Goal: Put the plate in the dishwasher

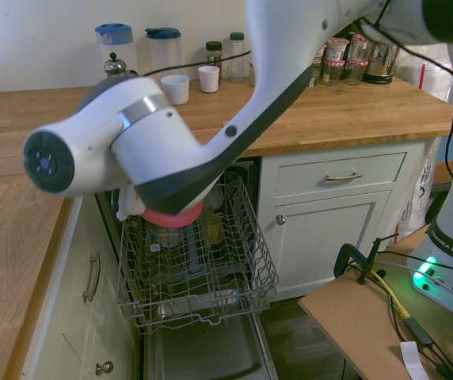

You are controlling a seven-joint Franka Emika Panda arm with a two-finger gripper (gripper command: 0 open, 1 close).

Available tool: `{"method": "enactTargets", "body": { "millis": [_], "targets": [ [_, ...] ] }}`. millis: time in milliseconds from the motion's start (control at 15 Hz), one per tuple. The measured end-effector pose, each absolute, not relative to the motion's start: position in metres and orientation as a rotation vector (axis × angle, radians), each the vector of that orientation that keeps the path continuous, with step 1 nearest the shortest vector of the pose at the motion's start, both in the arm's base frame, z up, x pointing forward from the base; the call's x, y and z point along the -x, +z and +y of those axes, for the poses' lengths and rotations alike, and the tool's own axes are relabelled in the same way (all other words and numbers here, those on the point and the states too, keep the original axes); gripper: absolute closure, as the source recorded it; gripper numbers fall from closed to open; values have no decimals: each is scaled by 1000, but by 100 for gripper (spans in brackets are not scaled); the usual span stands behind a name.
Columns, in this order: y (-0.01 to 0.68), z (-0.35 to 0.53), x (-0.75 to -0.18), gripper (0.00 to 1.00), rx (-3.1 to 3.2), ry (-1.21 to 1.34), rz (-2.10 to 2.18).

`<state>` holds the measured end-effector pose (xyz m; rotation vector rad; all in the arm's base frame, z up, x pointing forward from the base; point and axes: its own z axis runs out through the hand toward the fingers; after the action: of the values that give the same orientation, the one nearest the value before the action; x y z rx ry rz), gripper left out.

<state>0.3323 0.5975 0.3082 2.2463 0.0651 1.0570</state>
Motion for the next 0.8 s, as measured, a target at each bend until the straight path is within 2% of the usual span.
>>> {"method": "enactTargets", "body": {
  "millis": [333,800],
  "targets": [
    [291,616,-342,100,-2211,1068,60],
    [247,631,-295,100,-2119,1152,249]
  ]
}}
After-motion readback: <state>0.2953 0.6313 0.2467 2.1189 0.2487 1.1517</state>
